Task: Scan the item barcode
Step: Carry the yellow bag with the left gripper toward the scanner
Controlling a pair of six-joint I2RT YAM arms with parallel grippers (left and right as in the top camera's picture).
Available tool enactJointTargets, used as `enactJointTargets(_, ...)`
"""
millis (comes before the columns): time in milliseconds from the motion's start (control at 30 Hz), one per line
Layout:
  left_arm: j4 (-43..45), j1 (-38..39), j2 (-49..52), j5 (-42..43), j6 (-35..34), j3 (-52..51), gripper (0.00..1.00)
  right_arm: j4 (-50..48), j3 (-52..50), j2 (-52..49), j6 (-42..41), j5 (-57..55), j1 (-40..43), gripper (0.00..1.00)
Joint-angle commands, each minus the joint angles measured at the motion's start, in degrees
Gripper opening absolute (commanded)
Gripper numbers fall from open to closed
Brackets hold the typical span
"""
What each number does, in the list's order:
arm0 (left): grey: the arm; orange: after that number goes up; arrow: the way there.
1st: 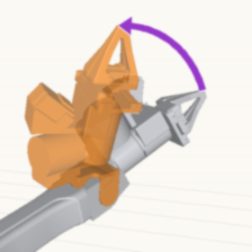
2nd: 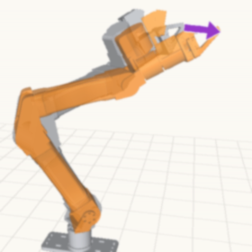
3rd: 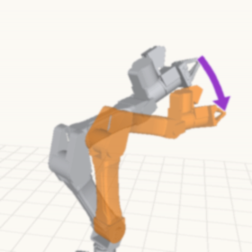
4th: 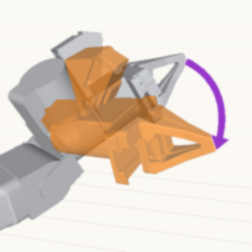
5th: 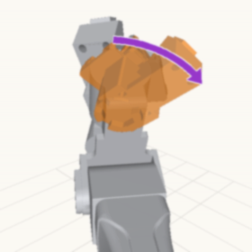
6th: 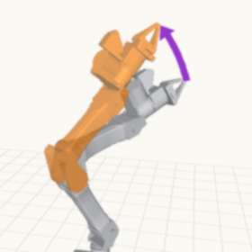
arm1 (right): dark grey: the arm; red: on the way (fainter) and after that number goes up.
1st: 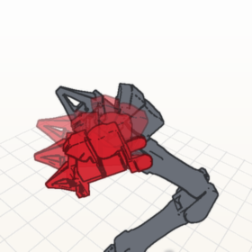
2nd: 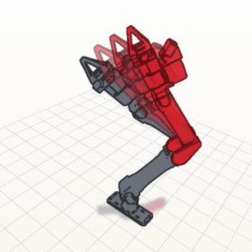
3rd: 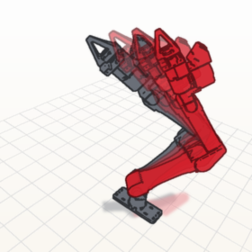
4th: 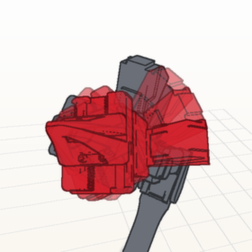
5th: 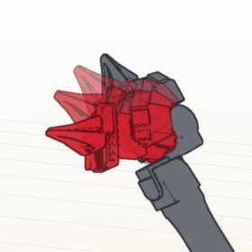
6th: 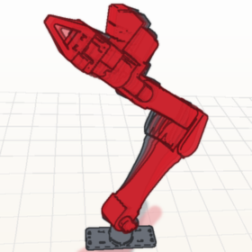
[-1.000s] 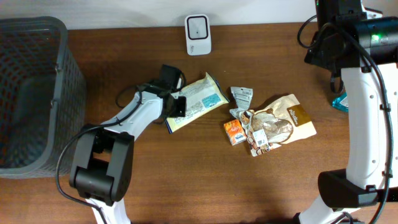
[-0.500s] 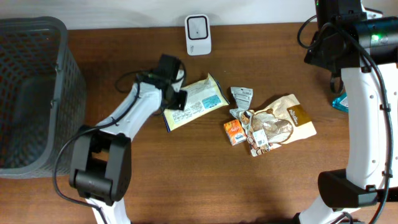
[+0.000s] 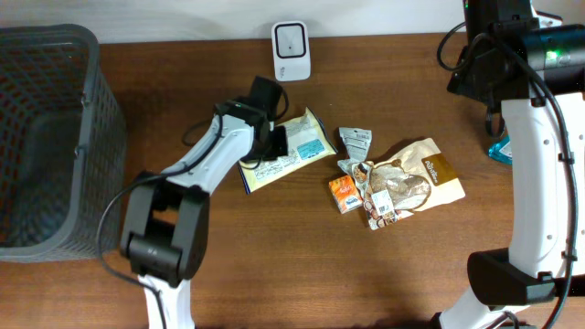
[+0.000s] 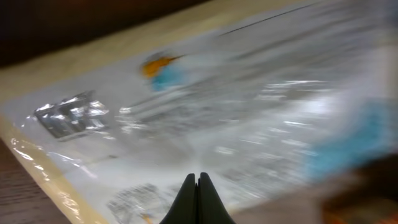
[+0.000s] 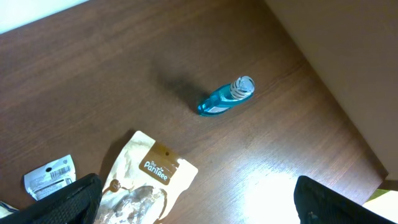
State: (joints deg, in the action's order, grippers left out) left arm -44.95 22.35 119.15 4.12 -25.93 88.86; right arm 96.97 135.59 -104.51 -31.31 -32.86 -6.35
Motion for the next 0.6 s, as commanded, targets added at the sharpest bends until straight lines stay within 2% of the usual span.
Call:
enactJointTargets(0, -0.7, -2.1, 3.8, -6.9, -2.1, -0.9, 0.00, 0.2, 0.7, 0.0, -0.5, -0.1, 0.0, 0.99)
enactJointTargets(67, -0.1, -3.1, 4.4, -8.9, -1.7, -0.9, 0.00, 0.2, 0.7, 0.0, -0.5, -0.1, 0.0, 0.98)
enactJointTargets(267, 7.7, -4.5, 4.9, -9.1, 9.6, -0.9, 0.00, 0.2, 0.7, 0.0, -0.5, -0.1, 0.0, 0.98)
enactJointTargets(467, 8.0, -4.5, 4.9, -5.9, 10.0, -0.8, 0.00, 0.2, 0.7, 0.0, -0.5, -0.1, 0.0, 0.98)
enactJointTargets(567, 5.5, -4.5, 4.6, -3.0, 9.7, 0.5, 0.00, 0.2, 0.7, 0.0, -0.5, -0.1, 0.0, 0.98)
